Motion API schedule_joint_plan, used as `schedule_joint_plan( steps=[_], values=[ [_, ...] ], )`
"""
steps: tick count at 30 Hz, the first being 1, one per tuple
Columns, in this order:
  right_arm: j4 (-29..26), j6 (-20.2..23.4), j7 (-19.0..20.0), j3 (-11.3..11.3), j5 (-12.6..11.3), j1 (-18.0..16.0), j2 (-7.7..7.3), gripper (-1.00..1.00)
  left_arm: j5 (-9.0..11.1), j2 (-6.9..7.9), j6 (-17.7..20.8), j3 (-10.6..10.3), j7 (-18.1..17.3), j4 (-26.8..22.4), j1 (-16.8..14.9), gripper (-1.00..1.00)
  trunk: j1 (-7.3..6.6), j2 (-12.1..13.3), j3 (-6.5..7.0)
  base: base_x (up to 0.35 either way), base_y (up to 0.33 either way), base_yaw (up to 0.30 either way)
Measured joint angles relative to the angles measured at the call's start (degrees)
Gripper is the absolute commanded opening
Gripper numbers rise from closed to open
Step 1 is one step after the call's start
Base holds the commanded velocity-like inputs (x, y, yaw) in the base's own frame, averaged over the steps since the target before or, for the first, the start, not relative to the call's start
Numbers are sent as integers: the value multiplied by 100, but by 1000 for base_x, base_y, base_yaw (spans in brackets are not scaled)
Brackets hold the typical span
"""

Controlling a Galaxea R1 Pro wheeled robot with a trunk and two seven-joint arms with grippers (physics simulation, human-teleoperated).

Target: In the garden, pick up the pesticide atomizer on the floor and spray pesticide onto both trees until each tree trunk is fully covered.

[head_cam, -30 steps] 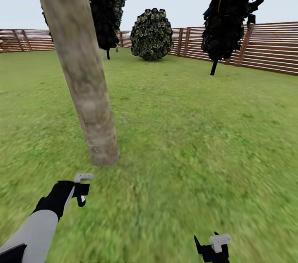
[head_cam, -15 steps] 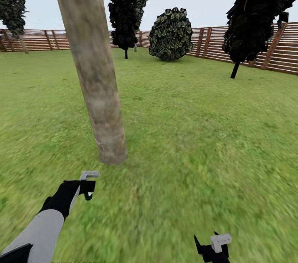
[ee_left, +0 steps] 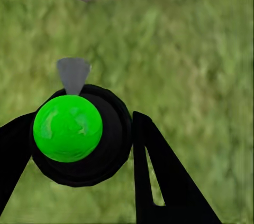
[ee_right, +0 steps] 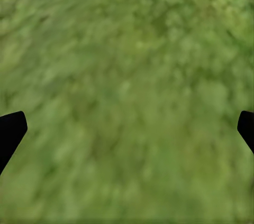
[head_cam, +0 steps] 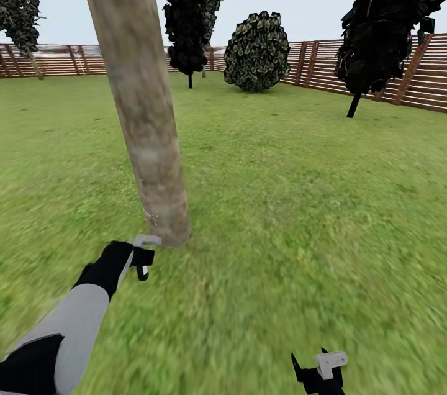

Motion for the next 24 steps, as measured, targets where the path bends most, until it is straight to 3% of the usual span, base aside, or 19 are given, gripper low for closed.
schedule_joint_plan(
  steps=[1,3,7,8,10,12,14,17,20,22,24],
  values=[
    [1,0,0,0,1,1,-3,100,5,-79,126,-103,1,-31,-16,-100,0,0,0,0,0,0],
    [2,0,0,0,1,1,-7,100,-32,-51,311,-133,-45,-58,-114,-100,0,0,0,0,0,0],
    [4,0,0,0,1,-1,-9,100,-76,427,449,-141,-425,-84,-282,-100,-2,0,0,110,0,0],
    [2,0,0,0,1,-2,-9,100,-41,466,460,-144,-487,-86,-290,-100,-2,0,0,269,0,0],
    [2,0,0,0,1,0,-9,100,-4,443,473,-164,-571,-95,-305,-100,-2,0,0,159,0,0],
    [2,0,0,0,1,1,-9,100,4,265,479,-184,-595,-95,-309,-100,0,0,0,45,0,0],
    [3,0,-3,0,1,-1,-9,100,-31,195,473,-191,-600,-97,-321,-100,0,0,0,13,0,0],
    [-1,0,-3,0,2,-1,-9,100,-87,282,738,-192,-609,-100,-588,-100,0,0,1,2,0,0],
    [3,0,-6,0,2,1,-9,100,-107,647,999,-192,-624,-99,-841,-100,0,0,0,0,0,0],
    [4,0,-8,0,2,1,-9,100,-41,670,1045,-188,-630,-99,-867,-100,0,0,0,-17,0,0],
    [4,0,-9,0,2,-1,-9,100,5,534,1058,-197,-632,-100,-879,-100,2,0,0,-219,0,0]
  ],
)
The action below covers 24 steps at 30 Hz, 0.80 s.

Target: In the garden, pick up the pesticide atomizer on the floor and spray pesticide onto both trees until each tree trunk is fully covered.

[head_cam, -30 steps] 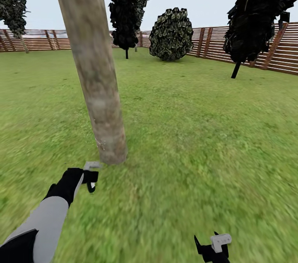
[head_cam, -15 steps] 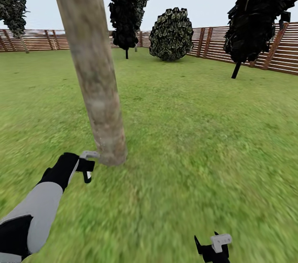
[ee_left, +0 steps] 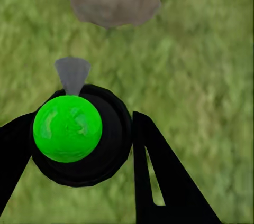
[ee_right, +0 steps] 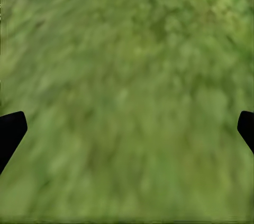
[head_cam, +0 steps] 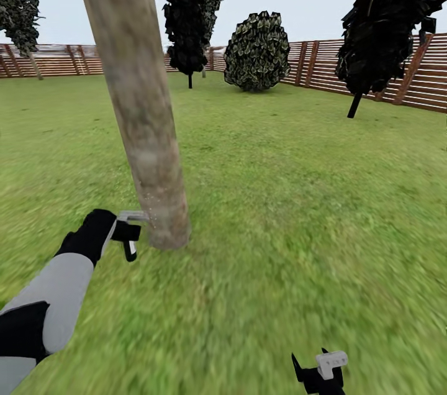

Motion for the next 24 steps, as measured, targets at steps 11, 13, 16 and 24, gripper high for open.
schedule_joint_plan(
  steps=[11,13,16,24],
  values=[
    [-1,-1,-1,0,1,1,-1,100,-54,0,664,-113,3,-495,-376,-100,-3,0,0,-8,-63,0],
    [-1,-1,-1,0,1,2,-1,100,-64,-10,665,-112,10,-503,-365,-100,-3,0,0,69,-255,0],
    [-3,-1,-2,0,1,0,0,100,-76,-6,666,-115,14,-508,-360,-100,-2,0,0,16,-270,0],
    [-6,-1,-2,0,2,0,0,100,-93,45,664,-129,35,-502,-339,-100,-2,0,0,1,-274,60]
  ],
)
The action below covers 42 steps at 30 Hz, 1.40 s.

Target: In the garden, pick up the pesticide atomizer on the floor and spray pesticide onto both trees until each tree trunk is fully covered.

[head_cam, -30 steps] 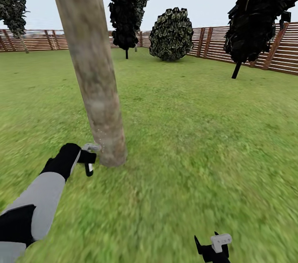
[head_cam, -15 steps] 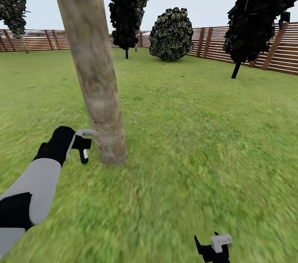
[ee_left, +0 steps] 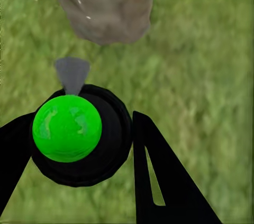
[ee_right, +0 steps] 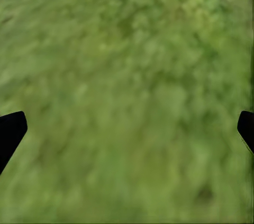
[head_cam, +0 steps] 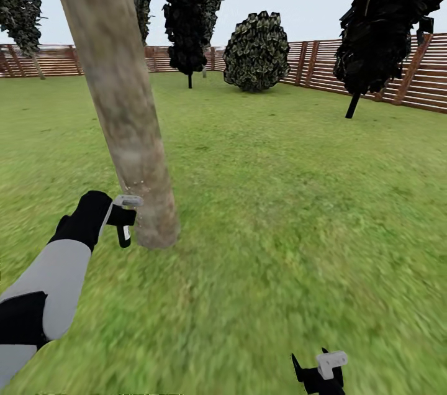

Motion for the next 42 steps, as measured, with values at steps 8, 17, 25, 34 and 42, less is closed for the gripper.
schedule_joint_plan(
  steps=[8,17,25,34,42],
  values=[
    [1,0,0,0,0,-2,0,100,2,22,1,22,23,0,1,-100,-1,0,0,33,-274,272],
    [0,0,1,0,-1,1,0,100,3,21,-2,36,31,0,0,-100,-2,0,0,187,-233,98],
    [2,0,1,0,-1,0,0,100,-4,24,1,38,31,-24,0,-100,1,0,0,52,-254,18],
    [3,0,0,0,0,0,0,100,14,-17,-45,48,55,-8,395,-100,0,0,-1,-37,-271,245],
    [2,0,1,0,-1,1,0,100,7,260,-86,205,60,59,580,-100,-2,0,0,188,-233,21]
  ],
)
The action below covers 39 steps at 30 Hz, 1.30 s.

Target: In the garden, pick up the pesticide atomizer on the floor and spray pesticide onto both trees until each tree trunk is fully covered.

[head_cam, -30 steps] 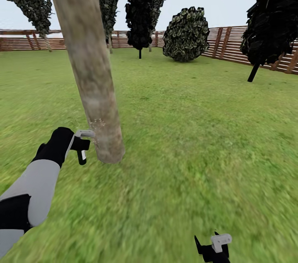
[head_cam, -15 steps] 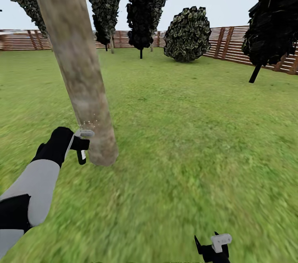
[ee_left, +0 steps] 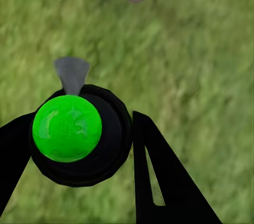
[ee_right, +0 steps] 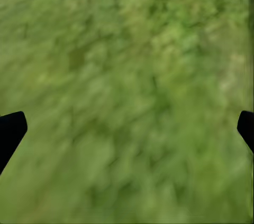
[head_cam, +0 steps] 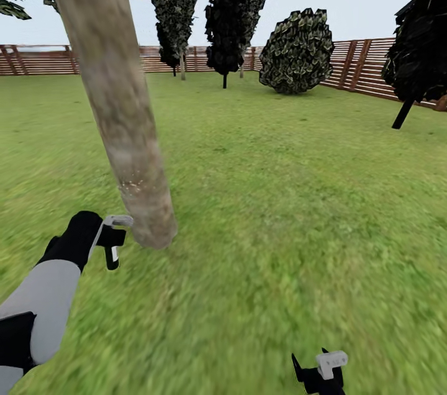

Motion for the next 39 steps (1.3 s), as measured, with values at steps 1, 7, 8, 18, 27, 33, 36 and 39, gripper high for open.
schedule_joint_plan(
  steps=[1,7,8,18,27,33,36,39],
  values=[
    [1,0,0,0,0,-1,0,100,33,-5,3,3,-2,6,19,-100,0,0,0,220,-212,0],
    [-2,0,0,0,0,-1,0,100,-25,-183,-120,31,11,-2,268,-100,-1,0,0,252,-177,0],
    [-4,0,0,0,0,0,0,100,-40,-74,-136,44,16,1,275,-100,-1,0,0,280,-146,0],
    [-5,1,0,-1,0,1,0,100,20,73,-174,89,16,6,764,-100,2,0,-1,151,-76,112],
    [-5,1,0,-1,0,-1,0,100,55,35,-811,353,426,-48,1189,-100,2,0,0,1,0,216],
    [-3,1,1,0,0,-2,0,100,12,-53,-860,455,585,-32,1192,-100,2,0,0,0,0,31],
    [-1,1,0,-1,0,-2,1,100,28,-54,-907,624,606,-3,1220,-100,2,0,0,0,0,212],
    [0,1,0,-1,0,-3,1,100,36,-79,-924,666,610,-3,1242,-100,2,0,0,6,-11,232]
  ],
)
